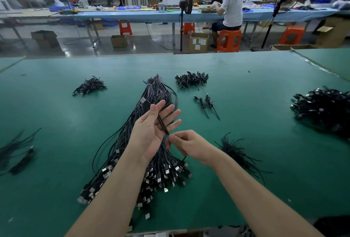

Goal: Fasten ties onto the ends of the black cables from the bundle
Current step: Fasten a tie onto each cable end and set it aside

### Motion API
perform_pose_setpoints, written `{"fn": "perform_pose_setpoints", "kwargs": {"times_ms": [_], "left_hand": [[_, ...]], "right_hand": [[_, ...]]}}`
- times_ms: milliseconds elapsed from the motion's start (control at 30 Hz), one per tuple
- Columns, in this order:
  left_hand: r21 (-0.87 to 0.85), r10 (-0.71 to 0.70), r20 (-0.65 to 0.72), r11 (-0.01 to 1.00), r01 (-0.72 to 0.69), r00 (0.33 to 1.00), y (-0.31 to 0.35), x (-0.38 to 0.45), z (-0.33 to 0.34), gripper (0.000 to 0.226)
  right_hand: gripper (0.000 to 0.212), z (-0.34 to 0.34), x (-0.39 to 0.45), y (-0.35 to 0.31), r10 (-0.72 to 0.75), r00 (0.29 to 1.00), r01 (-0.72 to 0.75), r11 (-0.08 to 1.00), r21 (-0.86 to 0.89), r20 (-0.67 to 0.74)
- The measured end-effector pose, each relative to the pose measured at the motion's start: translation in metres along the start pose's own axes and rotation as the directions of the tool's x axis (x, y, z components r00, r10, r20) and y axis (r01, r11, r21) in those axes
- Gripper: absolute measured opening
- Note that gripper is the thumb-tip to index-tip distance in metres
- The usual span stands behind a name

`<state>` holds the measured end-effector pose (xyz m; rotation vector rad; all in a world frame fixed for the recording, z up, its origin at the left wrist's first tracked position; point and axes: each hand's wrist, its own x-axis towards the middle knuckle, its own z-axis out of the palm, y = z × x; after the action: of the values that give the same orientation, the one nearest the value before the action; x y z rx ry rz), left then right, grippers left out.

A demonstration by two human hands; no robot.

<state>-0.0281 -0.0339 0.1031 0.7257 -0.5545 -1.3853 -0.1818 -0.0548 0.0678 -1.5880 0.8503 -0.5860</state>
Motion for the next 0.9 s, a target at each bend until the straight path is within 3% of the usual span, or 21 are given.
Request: {"fn": "perform_pose_setpoints", "kwargs": {"times_ms": [233,333,433,633,733,900], "left_hand": [[0.138,-0.100,0.189,0.988,0.074,0.977,0.016,-0.009,-0.007,0.043],[0.265,-0.227,0.338,0.954,0.138,0.913,0.023,-0.018,-0.011,0.043],[0.418,-0.342,0.388,0.893,0.167,0.856,0.022,-0.026,-0.011,0.044],[0.595,-0.313,0.181,0.790,0.150,0.932,0.003,-0.028,-0.012,0.042],[0.556,-0.206,0.060,0.820,0.139,0.977,-0.004,-0.023,-0.018,0.039],[0.437,-0.080,-0.085,0.893,0.110,0.993,-0.013,-0.018,-0.017,0.038]], "right_hand": [[0.026,-0.025,-0.004,-0.016,0.013,0.988,-0.011,1.000,-0.014,0.152],[0.033,-0.045,0.004,-0.032,0.082,0.983,-0.101,0.989,0.108,0.166],[0.047,-0.052,0.016,-0.045,0.196,0.974,-0.206,0.976,0.077,0.118],[0.040,-0.048,0.021,-0.066,0.211,0.965,-0.212,0.977,-0.007,0.158],[0.034,-0.039,0.018,-0.071,0.171,0.971,-0.164,0.985,-0.056,0.168],[0.032,-0.023,0.016,-0.071,0.090,0.993,-0.071,0.974,-0.214,0.079]]}}
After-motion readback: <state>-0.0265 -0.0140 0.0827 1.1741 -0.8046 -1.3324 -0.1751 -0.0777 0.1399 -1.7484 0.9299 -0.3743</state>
